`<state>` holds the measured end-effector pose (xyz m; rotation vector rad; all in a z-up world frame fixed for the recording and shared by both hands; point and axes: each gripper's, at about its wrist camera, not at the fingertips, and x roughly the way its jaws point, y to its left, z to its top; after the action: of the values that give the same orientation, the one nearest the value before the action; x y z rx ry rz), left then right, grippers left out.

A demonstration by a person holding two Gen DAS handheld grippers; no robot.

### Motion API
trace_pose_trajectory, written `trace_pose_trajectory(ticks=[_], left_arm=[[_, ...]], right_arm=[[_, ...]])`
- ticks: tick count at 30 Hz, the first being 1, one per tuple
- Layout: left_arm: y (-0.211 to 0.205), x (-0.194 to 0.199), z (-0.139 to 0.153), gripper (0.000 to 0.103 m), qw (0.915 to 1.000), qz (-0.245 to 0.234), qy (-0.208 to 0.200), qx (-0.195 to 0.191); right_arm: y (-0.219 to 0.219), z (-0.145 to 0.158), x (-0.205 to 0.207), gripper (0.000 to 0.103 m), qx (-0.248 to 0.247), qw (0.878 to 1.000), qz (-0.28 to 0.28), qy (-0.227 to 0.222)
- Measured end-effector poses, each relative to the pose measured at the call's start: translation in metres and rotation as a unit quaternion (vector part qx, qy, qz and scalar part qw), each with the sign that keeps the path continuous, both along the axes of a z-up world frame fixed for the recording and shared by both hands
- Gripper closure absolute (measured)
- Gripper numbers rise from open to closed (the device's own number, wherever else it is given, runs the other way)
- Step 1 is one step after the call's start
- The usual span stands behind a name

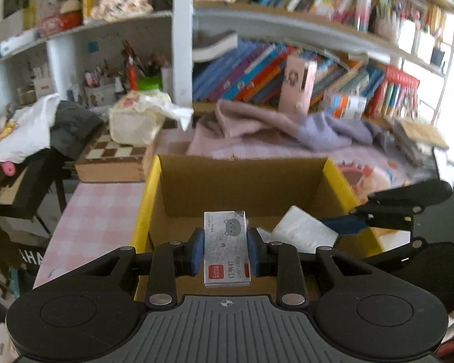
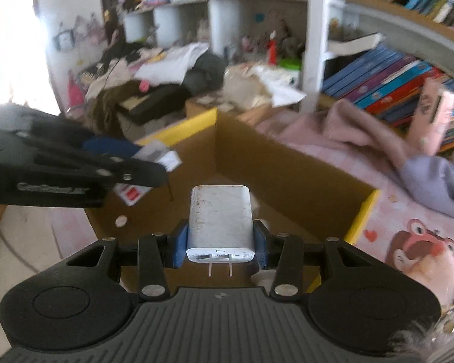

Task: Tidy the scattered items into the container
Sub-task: 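Lower both tools into the yellow box and open them to release items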

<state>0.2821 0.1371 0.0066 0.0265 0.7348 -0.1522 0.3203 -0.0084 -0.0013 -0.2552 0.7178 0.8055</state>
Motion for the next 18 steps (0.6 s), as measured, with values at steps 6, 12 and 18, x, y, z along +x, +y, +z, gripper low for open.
trace_pose_trajectory(ticks=[6,12,18], left_arm=[[-0.01,0.029,-0.029,0.075,0.9949,-0.046,0.044,0.078],[-0.006,0.037,-0.046,0.074,0.9902,-0.058,0.088,0.092],[-0.008,0.036,-0.064,0.074,0.9857,-0.062,0.128,0.091]], right_arm=[[0.026,-0.029,0.022,0.062,-0.07,0.994,0.074,0.033],[0.045,-0.036,0.026,0.062,-0.131,0.983,0.12,0.04],[0.05,-0.039,0.031,0.062,-0.149,0.978,0.128,0.069]])
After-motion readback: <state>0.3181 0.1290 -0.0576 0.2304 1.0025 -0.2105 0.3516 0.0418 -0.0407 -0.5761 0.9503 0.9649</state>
